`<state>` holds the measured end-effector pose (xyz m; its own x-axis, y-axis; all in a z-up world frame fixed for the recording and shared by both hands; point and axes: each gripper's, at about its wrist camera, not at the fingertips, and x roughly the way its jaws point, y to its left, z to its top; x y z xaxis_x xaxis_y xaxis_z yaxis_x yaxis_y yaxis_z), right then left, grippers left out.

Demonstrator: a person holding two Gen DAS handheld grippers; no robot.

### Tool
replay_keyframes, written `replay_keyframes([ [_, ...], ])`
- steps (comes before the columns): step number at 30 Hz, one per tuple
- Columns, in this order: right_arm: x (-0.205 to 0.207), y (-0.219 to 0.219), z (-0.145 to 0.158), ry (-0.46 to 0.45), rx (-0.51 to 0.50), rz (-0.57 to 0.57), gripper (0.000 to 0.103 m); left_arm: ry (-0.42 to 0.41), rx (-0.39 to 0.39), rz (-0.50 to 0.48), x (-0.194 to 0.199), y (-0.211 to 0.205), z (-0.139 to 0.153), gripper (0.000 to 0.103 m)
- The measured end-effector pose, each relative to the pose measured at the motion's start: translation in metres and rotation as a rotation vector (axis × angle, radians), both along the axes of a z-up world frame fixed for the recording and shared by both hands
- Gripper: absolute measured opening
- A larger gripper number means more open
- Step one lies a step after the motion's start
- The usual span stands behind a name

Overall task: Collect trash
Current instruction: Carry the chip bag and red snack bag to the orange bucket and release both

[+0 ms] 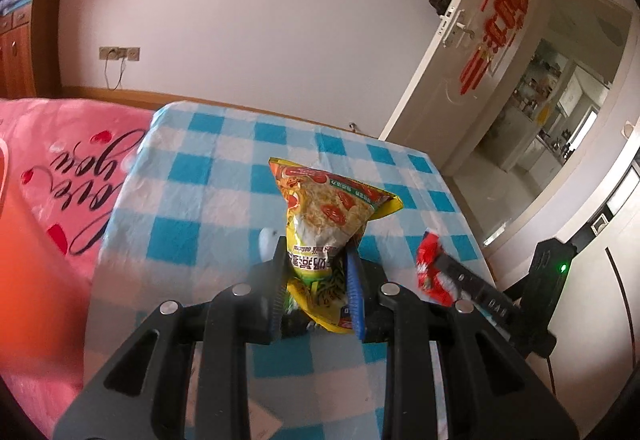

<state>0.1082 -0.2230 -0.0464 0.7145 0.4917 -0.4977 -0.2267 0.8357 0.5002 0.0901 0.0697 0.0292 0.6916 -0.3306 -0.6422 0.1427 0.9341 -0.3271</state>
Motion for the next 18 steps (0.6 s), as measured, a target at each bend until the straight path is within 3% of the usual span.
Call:
replay_keyframes([
  [8, -0.01, 0.021, 0.004, 0.024, -0.027, 0.031, 0.033, 0.003, -0.011, 0.035, -0.031, 0.029, -0.011, 0.028],
  [18, -0.018, 0.041, 0.014, 0.096, 0.057, 0.08, 0.033, -0.056, -0.019, 0.072, -0.066, 0.06, -0.001, 0.028],
])
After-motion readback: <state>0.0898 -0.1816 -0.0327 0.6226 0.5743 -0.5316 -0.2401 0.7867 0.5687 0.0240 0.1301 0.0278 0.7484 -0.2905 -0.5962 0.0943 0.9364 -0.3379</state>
